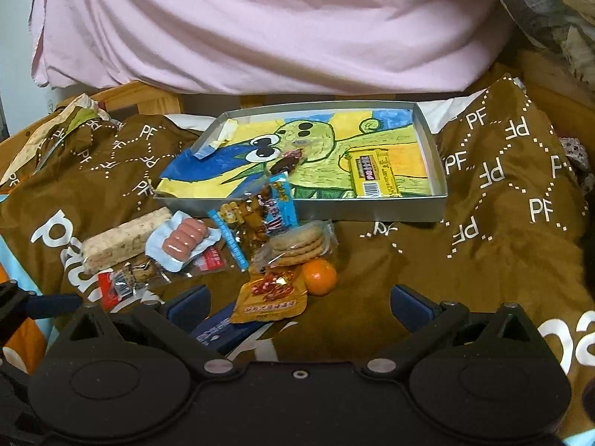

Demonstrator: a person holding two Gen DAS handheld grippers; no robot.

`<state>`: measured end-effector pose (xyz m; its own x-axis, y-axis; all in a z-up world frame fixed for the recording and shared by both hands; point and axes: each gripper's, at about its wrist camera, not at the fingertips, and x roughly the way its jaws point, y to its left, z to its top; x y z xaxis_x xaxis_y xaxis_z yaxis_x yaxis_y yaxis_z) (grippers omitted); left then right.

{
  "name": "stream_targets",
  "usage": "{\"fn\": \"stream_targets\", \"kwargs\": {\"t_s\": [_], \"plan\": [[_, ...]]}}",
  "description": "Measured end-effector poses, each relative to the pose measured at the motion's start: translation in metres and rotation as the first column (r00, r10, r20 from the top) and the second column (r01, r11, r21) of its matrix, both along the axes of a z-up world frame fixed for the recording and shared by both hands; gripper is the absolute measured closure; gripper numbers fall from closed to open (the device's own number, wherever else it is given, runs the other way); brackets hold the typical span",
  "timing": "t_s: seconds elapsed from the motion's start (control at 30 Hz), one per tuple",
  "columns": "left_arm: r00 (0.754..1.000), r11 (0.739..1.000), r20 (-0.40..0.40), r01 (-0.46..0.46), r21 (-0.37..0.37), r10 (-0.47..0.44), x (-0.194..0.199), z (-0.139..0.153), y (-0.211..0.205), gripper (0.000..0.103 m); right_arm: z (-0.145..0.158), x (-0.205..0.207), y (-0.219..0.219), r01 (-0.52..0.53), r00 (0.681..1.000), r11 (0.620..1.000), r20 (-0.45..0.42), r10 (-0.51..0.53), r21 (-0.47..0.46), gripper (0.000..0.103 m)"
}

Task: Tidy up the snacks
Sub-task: 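Move the left tool to the long blue packet while the right tool approaches the cookie packet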

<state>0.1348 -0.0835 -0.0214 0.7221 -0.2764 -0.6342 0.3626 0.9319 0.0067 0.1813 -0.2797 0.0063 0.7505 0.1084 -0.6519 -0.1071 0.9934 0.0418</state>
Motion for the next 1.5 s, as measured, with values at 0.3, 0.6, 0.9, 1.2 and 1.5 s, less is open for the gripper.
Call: {"fn": "stream_targets", "kwargs": {"t_s": [0.3,0.6,0.9,1.2,1.5], "plan": [[0.994,0.996,-0.065,0.093,0.001,-0.093,0.025,-0.010,-0.023,0.001,-0.014,0.026,-0.012,-0.052,0.996,0.998,-0.073,0.049,-0.032,0.001],[0.969,0.976,-0.122,0.217,0.016,-0.214,0.042,-0.017,-0.032,0.011,-0.017,0.040,-0.025,-0.107,0.992,0.994,-0.069,0.109,0.026,0.001],[0.933,0.970,-0.272,0.206,-0.128,-0.234,0.069,-0.024,-0.027,0.028,-0.020,0.057,-0.029,-0.100,0.993,0.987,-0.043,0.107,0.128,0.002],[0.918,0.962,-0.318,0.179,-0.206,-0.238,0.079,-0.025,-0.017,0.044,-0.031,0.084,-0.023,-0.081,0.996,0.981,-0.023,0.087,0.178,0.013],[0.888,0.960,-0.392,0.156,-0.233,-0.240,0.093,-0.023,-0.015,0.052,-0.041,0.093,-0.009,-0.105,0.993,0.989,-0.035,0.109,0.107,0.046]]}}
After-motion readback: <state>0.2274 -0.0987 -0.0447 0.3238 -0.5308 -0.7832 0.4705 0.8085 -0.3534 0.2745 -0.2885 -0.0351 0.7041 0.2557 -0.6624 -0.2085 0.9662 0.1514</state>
